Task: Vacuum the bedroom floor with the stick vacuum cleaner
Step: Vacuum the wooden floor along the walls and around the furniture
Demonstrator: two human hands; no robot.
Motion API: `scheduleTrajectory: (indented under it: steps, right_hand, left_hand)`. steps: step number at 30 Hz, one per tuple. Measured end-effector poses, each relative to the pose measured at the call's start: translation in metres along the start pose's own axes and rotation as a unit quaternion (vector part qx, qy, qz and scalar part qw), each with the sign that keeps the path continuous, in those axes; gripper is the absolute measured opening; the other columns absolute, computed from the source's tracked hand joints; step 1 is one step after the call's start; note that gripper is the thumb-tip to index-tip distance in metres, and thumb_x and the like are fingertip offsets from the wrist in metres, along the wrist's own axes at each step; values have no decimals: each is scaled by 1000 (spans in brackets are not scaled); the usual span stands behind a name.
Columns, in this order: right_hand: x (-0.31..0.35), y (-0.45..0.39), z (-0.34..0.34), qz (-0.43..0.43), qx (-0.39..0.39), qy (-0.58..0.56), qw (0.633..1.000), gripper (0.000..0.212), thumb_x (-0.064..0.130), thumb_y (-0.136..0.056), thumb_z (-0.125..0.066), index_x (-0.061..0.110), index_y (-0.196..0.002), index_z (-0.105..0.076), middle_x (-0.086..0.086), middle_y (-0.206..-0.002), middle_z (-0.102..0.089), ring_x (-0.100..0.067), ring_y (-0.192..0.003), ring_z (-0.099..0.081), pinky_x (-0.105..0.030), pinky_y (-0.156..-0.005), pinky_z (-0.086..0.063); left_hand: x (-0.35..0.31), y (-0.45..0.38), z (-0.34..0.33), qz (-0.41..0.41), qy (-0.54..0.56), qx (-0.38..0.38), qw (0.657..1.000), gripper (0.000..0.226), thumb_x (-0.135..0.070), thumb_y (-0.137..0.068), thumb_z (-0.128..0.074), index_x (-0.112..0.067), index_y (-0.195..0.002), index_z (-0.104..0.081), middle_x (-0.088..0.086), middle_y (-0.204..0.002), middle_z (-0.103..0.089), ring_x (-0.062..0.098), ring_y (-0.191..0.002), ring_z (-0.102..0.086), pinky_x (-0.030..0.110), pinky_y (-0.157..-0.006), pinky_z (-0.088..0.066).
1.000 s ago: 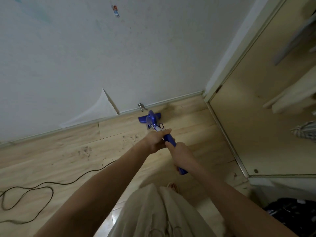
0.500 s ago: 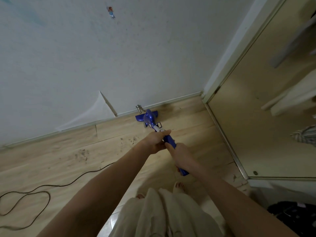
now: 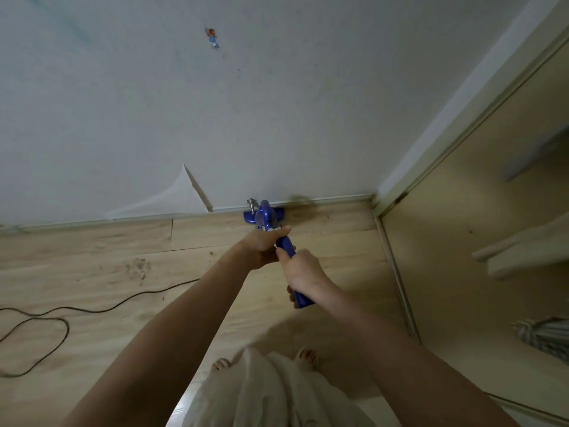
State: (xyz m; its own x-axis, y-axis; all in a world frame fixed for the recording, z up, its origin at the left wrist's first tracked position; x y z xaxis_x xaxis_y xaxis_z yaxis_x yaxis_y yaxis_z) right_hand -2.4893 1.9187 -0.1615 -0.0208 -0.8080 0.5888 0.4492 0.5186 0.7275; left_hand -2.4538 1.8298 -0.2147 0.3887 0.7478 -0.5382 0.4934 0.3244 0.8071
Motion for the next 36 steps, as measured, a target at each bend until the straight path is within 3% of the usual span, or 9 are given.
scheduleTrajectory:
  steps: [3, 9, 14, 19, 21, 24, 27, 33, 36]
  right_hand:
    - [4, -6, 0, 12, 2, 4, 1000, 33, 41, -102, -40, 10, -105, -48, -4, -75, -55, -14, -50, -54, -23, -42, -43]
    - [4, -9, 2, 18, 9, 9, 1000, 31, 41, -103, -38, 11, -106, -47, -4, -76, -55, -13, -49, -54, -20, -38, -41]
    - [-4, -8, 4, -3, 17, 20, 1000, 39, 43, -102, -39, 7, -113, -49, -5, -76, -56, -15, -49, -55, -23, -40, -43]
    - [-3, -1, 0, 0, 10, 13, 1000, 35, 42, -102, -39, 9, -108, -46, -5, -72, -55, -16, -50, -55, -25, -41, -44]
    - [-3, 0, 4, 0, 9, 15, 1000, 34, 43, -102, -39, 10, -107, -46, -5, -72, -55, -16, -50, -54, -25, -43, -44]
    - [-9, 4, 10, -6, 2, 28, 1000, 34, 43, -102, -38, 10, -104, -45, -5, -73, -55, -16, -51, -54, -25, -44, -43]
    - [-21, 8, 18, -16, -8, 38, 999, 35, 44, -102, -38, 10, -104, -45, -6, -74, -55, -16, -54, -55, -26, -46, -45]
    - [-53, 30, 46, -44, -18, 76, 996, 39, 47, -101, -38, 11, -114, -46, -7, -78, -55, -17, -58, -52, -28, -48, -43]
    - [-56, 51, 60, -42, -15, 110, 993, 39, 48, -101, -38, 11, -111, -47, -6, -75, -56, -16, -56, -54, -26, -46, -43]
  left_hand:
    - [-2, -2, 3, 2, 3, -17, 1000, 42, -19, -90, -66, 3, -120, -47, 18, -104, -59, 23, -83, -66, 27, -55, -59]
    - [-4, -3, 1, 11, -15, -25, 1000, 48, -22, -90, -66, 5, -124, -46, 16, -98, -62, 22, -83, -66, 29, -64, -59]
    - [1, -3, -3, 9, -9, -25, 1000, 48, -20, -91, -64, 4, -127, -44, 18, -100, -60, 23, -82, -65, 29, -59, -58]
    - [3, -2, 3, 6, -15, -16, 1000, 49, -20, -89, -66, 3, -127, -45, 23, -116, -59, 24, -83, -65, 28, -54, -57]
    - [3, -3, 0, 8, -19, -10, 1000, 45, -19, -90, -66, 2, -123, -46, 21, -109, -60, 24, -81, -65, 27, -53, -57]
    - [8, -1, -11, 23, -13, 3, 1000, 32, -17, -91, -65, -2, -112, -46, 16, -93, -59, 23, -79, -62, 31, -62, -57]
    - [18, -1, -22, 37, -4, 4, 999, 25, -16, -89, -66, -4, -101, -48, 16, -95, -58, 24, -83, -62, 33, -68, -55]
    - [41, 3, -55, 39, -15, 3, 999, 34, -9, -89, -64, -1, -116, -45, 17, -92, -61, 24, -79, -63, 34, -65, -57]
    - [54, 10, -66, 53, -36, 27, 998, 18, -13, -89, -65, -4, -99, -53, 15, -98, -61, 24, -92, -62, 36, -85, -55]
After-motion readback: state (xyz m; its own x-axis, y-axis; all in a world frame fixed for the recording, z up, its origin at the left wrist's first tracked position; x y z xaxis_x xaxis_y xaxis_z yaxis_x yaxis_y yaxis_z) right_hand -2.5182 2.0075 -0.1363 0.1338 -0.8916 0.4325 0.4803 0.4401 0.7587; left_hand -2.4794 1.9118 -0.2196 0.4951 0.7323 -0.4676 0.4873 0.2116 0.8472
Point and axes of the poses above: each hand's wrist, its own y-axis away from the middle knuckle, its own z-axis out of the back of the hand, x = y × z, the point moved 10 cm from there along -y, towards the middle knuckle
